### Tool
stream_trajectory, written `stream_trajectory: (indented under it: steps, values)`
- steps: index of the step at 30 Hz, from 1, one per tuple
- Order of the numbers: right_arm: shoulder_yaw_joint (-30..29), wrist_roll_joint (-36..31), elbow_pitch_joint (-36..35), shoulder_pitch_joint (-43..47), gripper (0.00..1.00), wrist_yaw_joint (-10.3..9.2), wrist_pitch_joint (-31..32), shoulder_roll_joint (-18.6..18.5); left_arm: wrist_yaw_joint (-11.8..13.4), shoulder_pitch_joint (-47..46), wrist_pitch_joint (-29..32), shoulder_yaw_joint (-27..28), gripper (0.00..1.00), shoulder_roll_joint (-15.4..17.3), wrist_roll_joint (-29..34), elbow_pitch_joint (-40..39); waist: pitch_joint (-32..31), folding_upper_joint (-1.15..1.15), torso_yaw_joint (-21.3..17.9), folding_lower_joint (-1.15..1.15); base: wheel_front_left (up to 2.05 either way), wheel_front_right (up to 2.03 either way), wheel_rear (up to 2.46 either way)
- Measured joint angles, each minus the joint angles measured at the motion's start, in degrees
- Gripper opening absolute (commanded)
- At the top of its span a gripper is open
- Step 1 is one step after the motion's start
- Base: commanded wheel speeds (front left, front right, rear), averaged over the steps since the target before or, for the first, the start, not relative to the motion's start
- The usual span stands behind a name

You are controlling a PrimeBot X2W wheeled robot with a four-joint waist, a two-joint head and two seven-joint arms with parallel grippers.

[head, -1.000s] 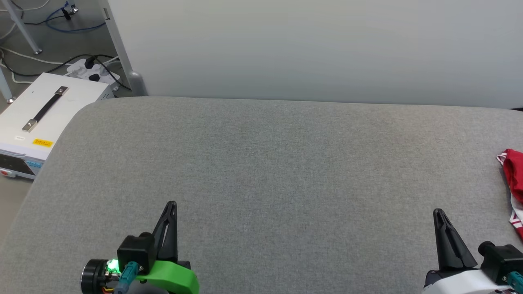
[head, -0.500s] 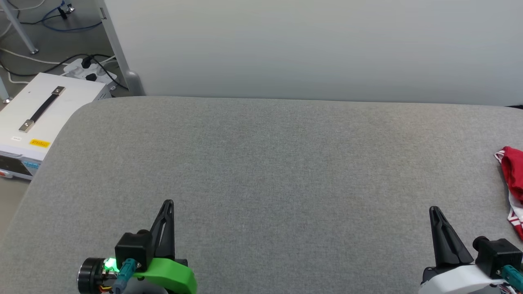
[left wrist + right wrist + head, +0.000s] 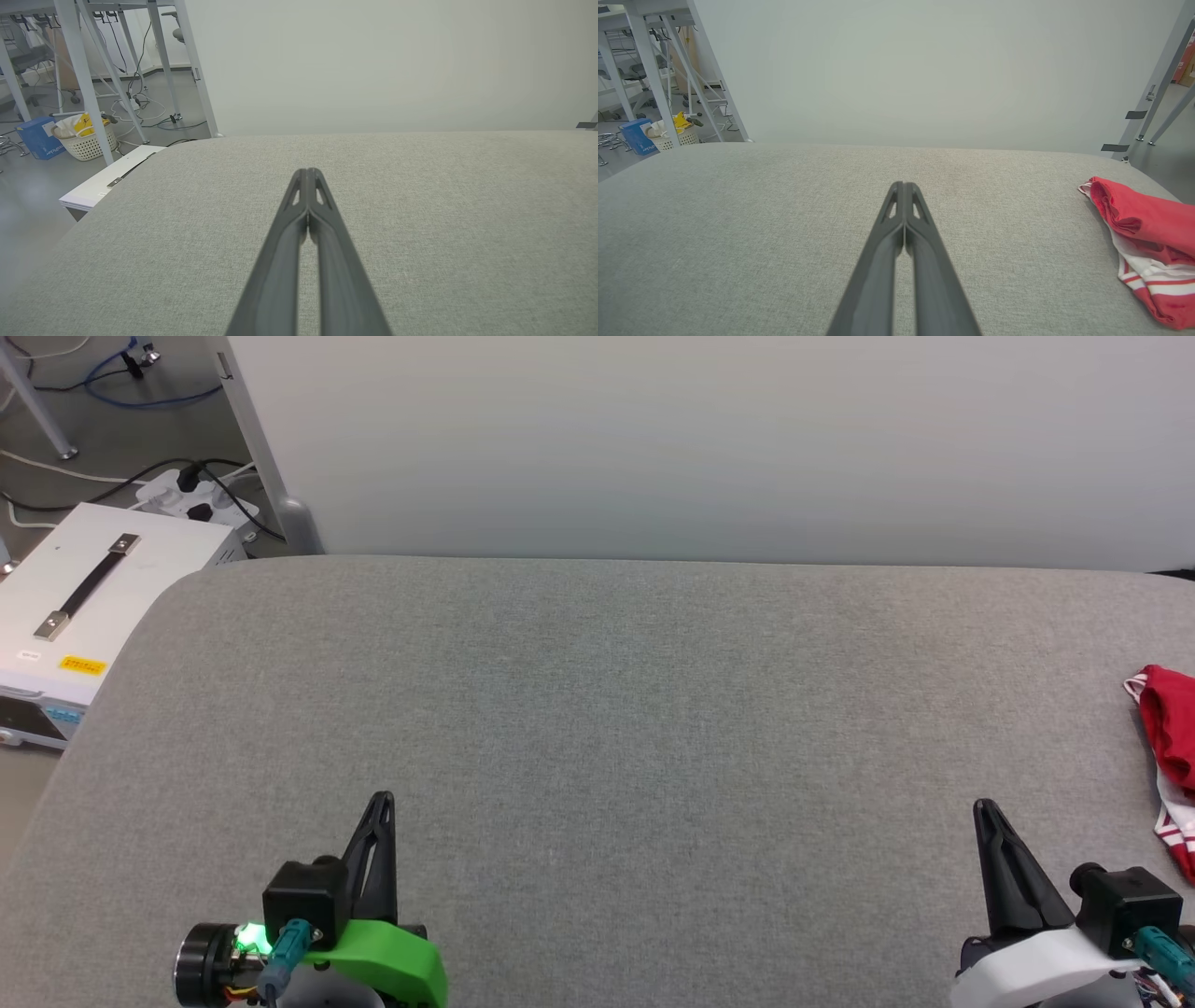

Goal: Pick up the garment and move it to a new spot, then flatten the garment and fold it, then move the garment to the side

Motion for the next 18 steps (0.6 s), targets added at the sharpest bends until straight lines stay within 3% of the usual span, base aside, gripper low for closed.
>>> stream_trajectory:
  steps: [18]
  values:
    - [0.35, -0.74, 0.15, -1.33, 0.00, 0.00, 2.08, 0.15, 0.05, -0.53, 1.93, 0.80, 0.00, -0.13, 0.60, -0.55, 0.34, 0.00, -0.59, 0.00, 0.00, 0.00, 0.00]
